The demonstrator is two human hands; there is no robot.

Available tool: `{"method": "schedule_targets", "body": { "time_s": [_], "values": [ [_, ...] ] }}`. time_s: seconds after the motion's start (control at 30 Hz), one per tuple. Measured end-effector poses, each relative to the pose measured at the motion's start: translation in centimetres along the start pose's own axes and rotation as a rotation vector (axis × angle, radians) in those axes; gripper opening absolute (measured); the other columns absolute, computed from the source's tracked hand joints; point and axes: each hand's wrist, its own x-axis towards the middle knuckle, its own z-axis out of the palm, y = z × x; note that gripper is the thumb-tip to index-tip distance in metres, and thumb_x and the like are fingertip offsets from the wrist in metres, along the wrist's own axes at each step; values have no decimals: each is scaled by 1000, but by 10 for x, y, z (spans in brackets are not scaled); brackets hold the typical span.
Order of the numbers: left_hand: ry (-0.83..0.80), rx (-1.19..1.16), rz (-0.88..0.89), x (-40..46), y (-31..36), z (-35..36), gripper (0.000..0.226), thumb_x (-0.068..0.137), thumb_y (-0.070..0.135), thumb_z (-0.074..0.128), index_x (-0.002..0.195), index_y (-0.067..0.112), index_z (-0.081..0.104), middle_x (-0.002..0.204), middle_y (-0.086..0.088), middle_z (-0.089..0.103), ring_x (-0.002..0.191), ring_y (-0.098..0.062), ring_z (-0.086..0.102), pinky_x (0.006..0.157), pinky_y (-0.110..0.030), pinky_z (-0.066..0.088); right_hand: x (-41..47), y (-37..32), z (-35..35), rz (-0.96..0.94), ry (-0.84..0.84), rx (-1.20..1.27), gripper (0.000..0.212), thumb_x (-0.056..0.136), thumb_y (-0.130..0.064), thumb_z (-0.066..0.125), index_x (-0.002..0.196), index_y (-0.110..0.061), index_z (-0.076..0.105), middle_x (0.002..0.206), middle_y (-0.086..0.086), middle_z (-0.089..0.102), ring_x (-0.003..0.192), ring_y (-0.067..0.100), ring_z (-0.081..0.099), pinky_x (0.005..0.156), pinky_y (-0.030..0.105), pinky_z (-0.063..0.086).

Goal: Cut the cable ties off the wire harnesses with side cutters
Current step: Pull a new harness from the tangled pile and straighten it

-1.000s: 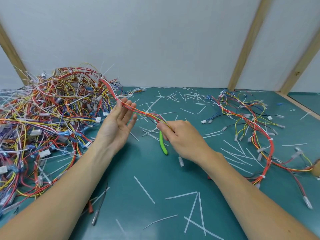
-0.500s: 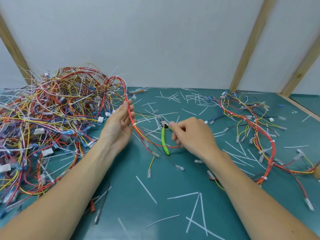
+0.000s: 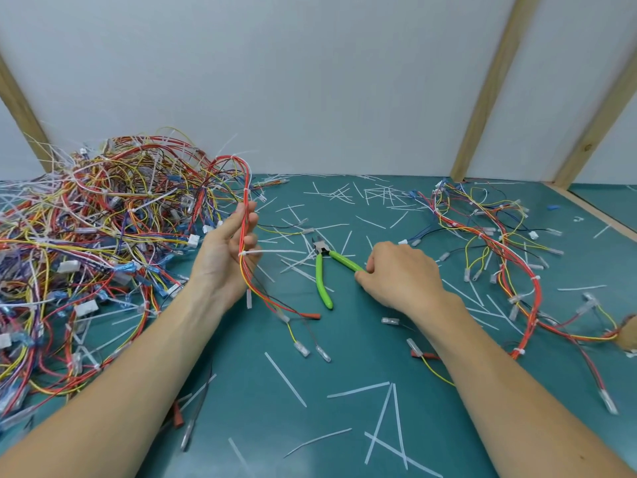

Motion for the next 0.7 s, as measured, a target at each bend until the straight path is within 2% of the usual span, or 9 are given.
{"method": "schedule_targets", "body": {
  "time_s": [0.07, 0.2, 0.3, 0.37, 0.43, 0.5, 0.6, 0.63, 0.7],
  "values": [
    [-8, 23, -6, 0, -1, 0, 20, 88, 30, 63, 104, 18, 68, 78, 9, 62, 44, -1, 47, 42, -9, 39, 0, -3, 3, -24, 0, -11, 19, 96, -34, 56, 92, -18, 65, 83, 3, 65, 81, 33, 57, 65, 34, 37],
    [-7, 89, -6, -1, -1, 1, 18, 92, 30, 62, 103, 18, 69, 78, 9, 62, 44, -1, 46, 41, -9, 39, 1, -6, 8, 9, 14, 29, 17, 104, -25, 47, 96, -11, 42, 71, 0, 40, 78, 33, 47, 59, 39, 26],
    [21, 199, 17, -1, -4, 2, 14, 97, 26, 60, 101, 16, 68, 76, 7, 61, 46, -2, 45, 43, -11, 40, 3, -6, 8, 21, 63, 132, 10, 105, -20, 43, 103, -10, 42, 79, 4, 50, 78, 34, 48, 59, 39, 27],
    [23, 310, 36, -1, -7, 4, 12, 98, 22, 60, 100, 13, 67, 75, 4, 62, 49, -5, 51, 47, -14, 45, 4, -6, 7, 22, 89, 222, 17, 108, -22, 39, 113, -10, 50, 91, 9, 61, 83, 35, 50, 64, 40, 32],
    [8, 435, 62, -3, -12, 8, 12, 99, 19, 58, 97, 12, 67, 79, 0, 66, 60, -9, 62, 52, -18, 51, 6, -7, 6, 36, 107, 322, 26, 110, -25, 35, 121, -14, 55, 101, 10, 66, 91, 35, 55, 70, 40, 36],
    [-21, 485, 73, -4, -18, 10, 14, 99, 17, 57, 94, 11, 68, 90, -4, 73, 81, -14, 72, 63, -24, 59, 5, -9, 7, 45, 122, 463, 27, 111, -27, 33, 119, -16, 56, 99, 7, 66, 96, 34, 58, 74, 42, 42],
    [-86, 432, 25, -6, -27, 13, 12, 97, 16, 60, 95, 7, 69, 111, -14, 72, 109, -26, 69, 86, -34, 61, 1, -19, 13, 43, 118, 748, 21, 110, -26, 34, 108, -19, 54, 89, -2, 62, 91, 27, 58, 84, 46, 48],
    [-119, 413, 9, -7, -28, 14, 14, 96, 17, 61, 98, 5, 68, 116, -18, 71, 112, -28, 68, 90, -36, 60, -1, -24, 16, 44, 108, 821, 20, 109, -26, 35, 106, -20, 53, 85, -4, 60, 86, 24, 57, 84, 46, 48],
    [-181, 387, 0, -9, -27, 15, 22, 93, 20, 62, 103, 2, 67, 115, -18, 73, 110, -27, 71, 87, -34, 60, -2, -32, 20, 47, 77, 947, 18, 109, -25, 37, 101, -22, 53, 76, -5, 58, 75, 21, 52, 79, 46, 48]
  ]
}}
